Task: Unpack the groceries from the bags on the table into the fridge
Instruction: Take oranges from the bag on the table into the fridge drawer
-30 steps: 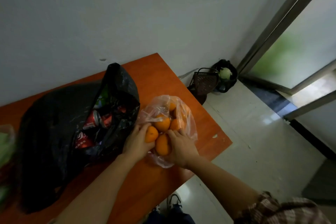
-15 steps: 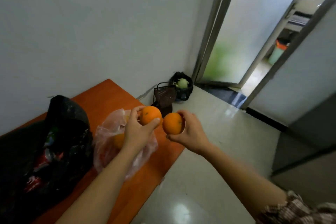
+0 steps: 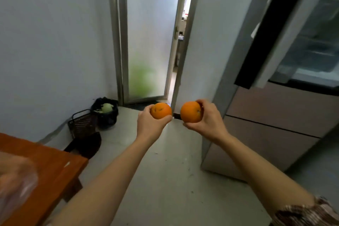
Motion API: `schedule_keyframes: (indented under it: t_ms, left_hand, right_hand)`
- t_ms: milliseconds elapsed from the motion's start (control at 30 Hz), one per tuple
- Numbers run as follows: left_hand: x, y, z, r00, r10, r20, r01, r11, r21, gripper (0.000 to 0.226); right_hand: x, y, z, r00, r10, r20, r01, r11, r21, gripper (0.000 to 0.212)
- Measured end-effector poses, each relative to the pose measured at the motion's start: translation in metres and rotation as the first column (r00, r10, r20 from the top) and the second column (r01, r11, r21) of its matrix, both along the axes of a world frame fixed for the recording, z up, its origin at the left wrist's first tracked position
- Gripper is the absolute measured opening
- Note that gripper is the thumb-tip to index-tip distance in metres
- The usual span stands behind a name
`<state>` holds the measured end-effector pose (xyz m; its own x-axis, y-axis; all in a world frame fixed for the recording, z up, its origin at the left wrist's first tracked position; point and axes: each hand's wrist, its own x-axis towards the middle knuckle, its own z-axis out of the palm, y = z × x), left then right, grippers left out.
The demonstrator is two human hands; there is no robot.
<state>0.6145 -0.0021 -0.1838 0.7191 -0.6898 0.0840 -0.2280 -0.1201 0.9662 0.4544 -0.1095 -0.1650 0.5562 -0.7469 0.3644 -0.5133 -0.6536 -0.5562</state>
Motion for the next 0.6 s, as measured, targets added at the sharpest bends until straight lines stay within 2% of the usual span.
schedule_keyframes:
  t_ms: [167, 400, 600]
  left_hand:
    - [-0.097, -0.073, 0.026, 0.961, -0.182, 0.208, 0.196, 0.979, -0.048, 0.073]
    - [-0.215, -0.187, 0.051, 0.776, -0.383, 0.502, 0.493, 0.864, -0.103, 0.078]
    - [-0.298, -0.293, 0.068, 0.691, -0.451, 0.565, 0.640, 0.746, -0.187, 0.088]
  right_hand:
    - [-0.123, -0.051, 0.030, 0.989, -0.148, 0.012, 0.149, 0.983, -0.111, 0.076]
    - [-0.259, -0.130, 0.058, 0.930, -0.347, 0.125, 0.364, 0.918, -0.160, 0.084]
    - [-0.339, -0.212, 0.079, 0.840, -0.496, 0.218, 0.532, 0.833, -0.151, 0.087]
